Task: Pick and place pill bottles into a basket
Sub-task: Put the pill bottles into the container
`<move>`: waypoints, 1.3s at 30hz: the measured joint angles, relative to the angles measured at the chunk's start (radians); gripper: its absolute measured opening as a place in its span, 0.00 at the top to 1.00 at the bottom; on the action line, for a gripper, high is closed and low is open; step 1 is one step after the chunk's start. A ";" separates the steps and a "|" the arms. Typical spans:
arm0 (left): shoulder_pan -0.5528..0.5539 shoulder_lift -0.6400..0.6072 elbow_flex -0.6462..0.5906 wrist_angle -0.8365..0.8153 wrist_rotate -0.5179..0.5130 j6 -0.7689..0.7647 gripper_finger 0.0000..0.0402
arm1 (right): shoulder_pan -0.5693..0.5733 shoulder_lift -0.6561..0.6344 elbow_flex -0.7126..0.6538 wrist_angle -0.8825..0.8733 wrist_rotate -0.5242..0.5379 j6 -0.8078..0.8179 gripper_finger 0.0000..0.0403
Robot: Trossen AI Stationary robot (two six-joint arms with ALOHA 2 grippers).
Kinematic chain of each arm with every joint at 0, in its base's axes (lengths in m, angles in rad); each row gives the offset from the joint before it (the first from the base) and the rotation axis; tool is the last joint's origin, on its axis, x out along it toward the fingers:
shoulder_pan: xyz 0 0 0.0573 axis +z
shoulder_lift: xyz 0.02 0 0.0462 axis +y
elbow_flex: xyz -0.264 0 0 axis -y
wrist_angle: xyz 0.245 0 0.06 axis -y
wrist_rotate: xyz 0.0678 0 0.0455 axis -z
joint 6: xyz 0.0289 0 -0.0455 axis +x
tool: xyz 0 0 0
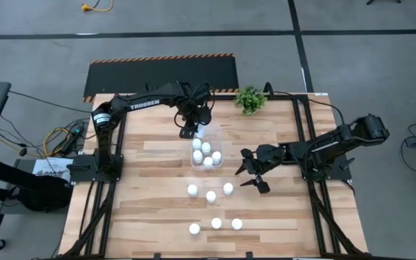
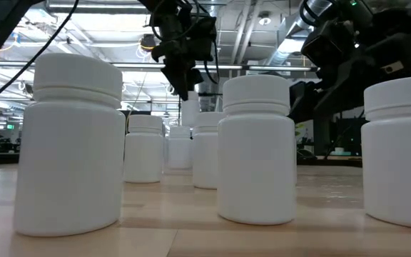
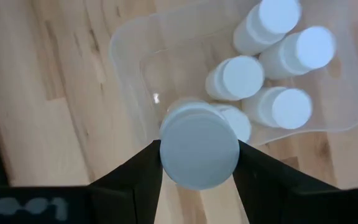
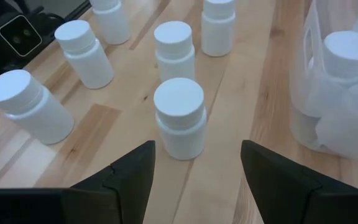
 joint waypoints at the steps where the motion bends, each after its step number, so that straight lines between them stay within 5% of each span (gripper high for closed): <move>1: 0.000 0.000 0.000 0.000 0.015 -0.001 0.58 | 0.000 0.000 0.000 0.000 0.000 0.000 0.43; 39: 0.033 0.052 -0.065 0.076 0.045 0.037 0.58 | 0.003 0.000 0.000 -0.008 0.000 0.008 0.43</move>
